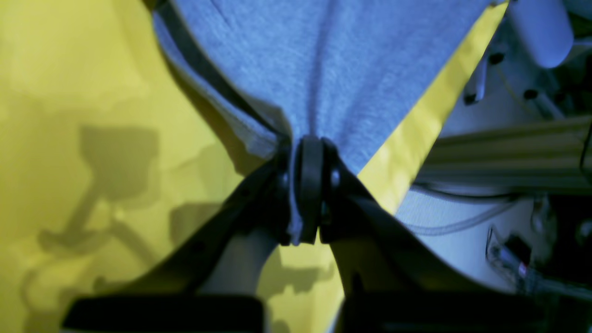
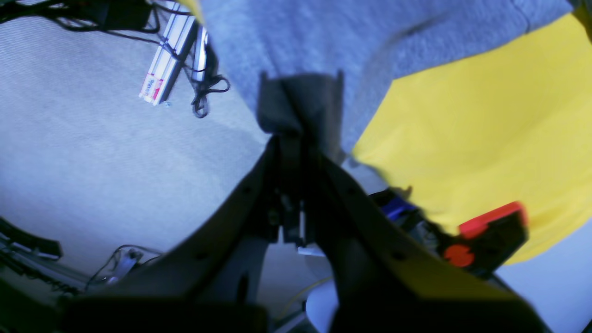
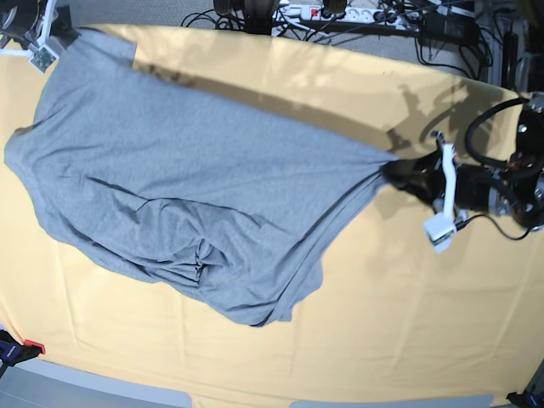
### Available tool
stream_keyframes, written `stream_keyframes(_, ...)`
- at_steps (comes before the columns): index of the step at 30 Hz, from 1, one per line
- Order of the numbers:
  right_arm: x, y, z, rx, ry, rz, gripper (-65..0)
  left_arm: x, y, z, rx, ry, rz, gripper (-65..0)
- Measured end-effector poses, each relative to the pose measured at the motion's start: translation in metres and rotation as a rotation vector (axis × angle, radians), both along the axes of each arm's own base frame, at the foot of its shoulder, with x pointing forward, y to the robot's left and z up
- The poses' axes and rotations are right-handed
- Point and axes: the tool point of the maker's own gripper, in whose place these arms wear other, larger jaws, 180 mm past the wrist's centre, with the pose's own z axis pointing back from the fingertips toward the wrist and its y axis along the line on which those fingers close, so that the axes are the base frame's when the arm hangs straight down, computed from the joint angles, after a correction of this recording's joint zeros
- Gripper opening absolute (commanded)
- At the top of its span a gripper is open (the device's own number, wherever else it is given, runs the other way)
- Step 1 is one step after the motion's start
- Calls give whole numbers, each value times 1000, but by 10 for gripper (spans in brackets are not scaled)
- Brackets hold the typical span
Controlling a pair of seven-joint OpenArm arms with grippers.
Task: Layout the t-shirt on the table in an organized manner, then fold the t-shirt properly
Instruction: 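Lift and swing the shirt with both grippers, flinging it flat, then release the shirt and grasp its hem corner with the left gripper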
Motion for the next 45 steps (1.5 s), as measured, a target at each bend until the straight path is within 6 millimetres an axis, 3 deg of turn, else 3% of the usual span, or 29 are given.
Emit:
stream_keyframes(9, -27, 4, 1, -2, 83, 24, -650, -88, 0, -13, 117, 95, -188, -650)
stream_keyframes(19, -27, 3, 1, -5, 85, 15, -650, -154, -5, -39, 88, 296, -218, -650)
stream_keyframes(27, -55, 3, 1, -3, 173, 25, -650, -186, -6, -43, 85, 376, -248, -650)
stream_keyframes(35, -56, -3, 1, -38, 179, 29, -650, -232, -22, -34, 38, 451, -325, -650)
stream_keyframes(39, -56, -2, 1, -35, 179, 28, -650, -236, -18, -39, 61, 444, -345, -650)
stream_keyframes(40, -56, -2, 1, -35, 179, 28, -650, -235, -15, -42, 85, 433, -346, -626)
stream_keyframes(41, -55, -2, 1, -35, 178, 28, -600, -234, -13, -43, 98, 429, -348, -539)
stream_keyframes(43, -56, -2, 1, -35, 178, 28, -428, -235, -13, -43, 97, 431, -353, -335)
stream_keyframes(45, -55, -3, 1, -37, 178, 16, -284, -237, -14, -41, 86, 441, -354, -191)
